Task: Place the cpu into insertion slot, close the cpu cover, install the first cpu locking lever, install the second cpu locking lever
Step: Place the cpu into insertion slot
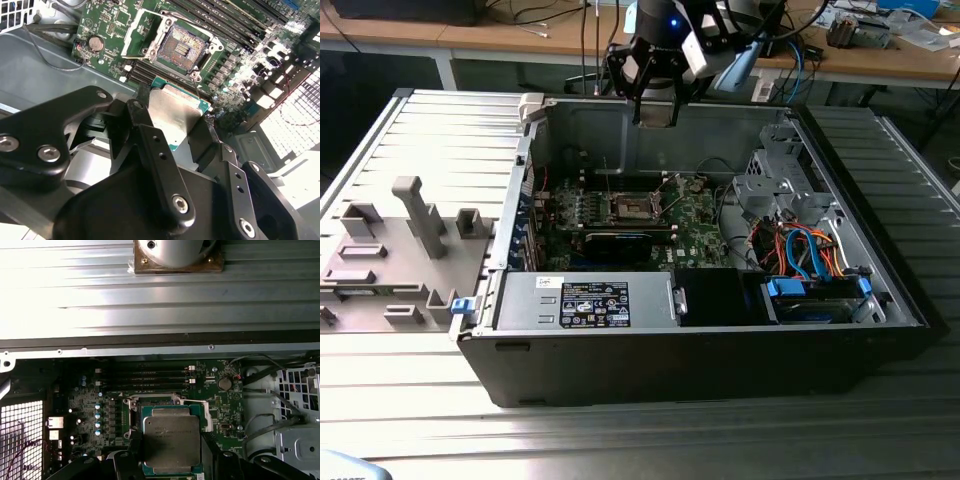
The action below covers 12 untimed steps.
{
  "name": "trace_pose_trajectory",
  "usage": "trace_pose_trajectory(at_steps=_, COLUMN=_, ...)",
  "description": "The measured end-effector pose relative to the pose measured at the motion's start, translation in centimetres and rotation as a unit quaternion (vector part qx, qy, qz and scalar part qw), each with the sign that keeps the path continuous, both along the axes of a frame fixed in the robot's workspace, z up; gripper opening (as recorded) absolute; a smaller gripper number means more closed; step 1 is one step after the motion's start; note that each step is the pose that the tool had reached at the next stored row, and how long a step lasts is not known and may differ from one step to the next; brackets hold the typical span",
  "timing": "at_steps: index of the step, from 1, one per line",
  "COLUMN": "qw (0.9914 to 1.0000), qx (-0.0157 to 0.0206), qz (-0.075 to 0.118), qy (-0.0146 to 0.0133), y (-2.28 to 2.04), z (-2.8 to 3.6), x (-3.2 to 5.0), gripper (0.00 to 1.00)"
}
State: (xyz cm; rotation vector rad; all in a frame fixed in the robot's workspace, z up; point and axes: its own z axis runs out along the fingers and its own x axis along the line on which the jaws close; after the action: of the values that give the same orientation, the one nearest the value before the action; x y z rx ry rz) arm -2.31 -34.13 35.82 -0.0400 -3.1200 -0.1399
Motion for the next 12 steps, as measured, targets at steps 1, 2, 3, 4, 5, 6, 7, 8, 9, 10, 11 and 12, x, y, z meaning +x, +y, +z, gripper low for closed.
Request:
trace_pose_trajectory(at_steps=1, qw=1.0, qx=0.0, qz=0.0, qy=0.0, y=0.0, z=-0.01, x=0.0, gripper=0.55)
trace_pose_trajectory(at_steps=2, qw=1.0, qx=0.0, qz=0.0, qy=0.0, y=0.0, z=-0.03, x=0.0, gripper=0.55)
trace_pose_trajectory(at_steps=3, qw=1.0, qx=0.0, qz=0.0, qy=0.0, y=0.0, z=-0.05, x=0.0, gripper=0.55)
trace_pose_trajectory(at_steps=4, qw=1.0, qx=0.0, qz=0.0, qy=0.0, y=0.0, z=-0.06, x=0.0, gripper=0.55)
trace_pose_trajectory(at_steps=5, qw=1.0, qx=0.0, qz=0.0, qy=0.0, y=0.0, z=-0.08, x=0.0, gripper=0.55)
trace_pose_trajectory(at_steps=6, qw=1.0, qx=0.0, qz=0.0, qy=0.0, y=0.0, z=-0.09, x=0.0, gripper=0.55)
trace_pose_trajectory(at_steps=7, qw=1.0, qx=0.0, qz=0.0, qy=0.0, y=0.0, z=-0.11, x=0.0, gripper=0.55)
trace_pose_trajectory(at_steps=8, qw=1.0, qx=0.0, qz=0.0, qy=0.0, y=0.0, z=-0.13, x=0.0, gripper=0.55)
trace_pose_trajectory(at_steps=9, qw=1.0, qx=0.0, qz=0.0, qy=0.0, y=0.0, z=-0.15, x=0.0, gripper=0.55)
trace_pose_trajectory(at_steps=10, qw=1.0, qx=0.0, qz=0.0, qy=0.0, y=0.0, z=-0.17, x=0.0, gripper=0.55)
trace_pose_trajectory(at_steps=11, qw=1.0, qx=0.0, qz=0.0, qy=0.0, y=0.0, z=-0.2, x=0.0, gripper=0.55)
trace_pose_trajectory(at_steps=12, qw=1.0, qx=0.0, qz=0.0, qy=0.0, y=0.0, z=-0.22, x=0.0, gripper=0.55)
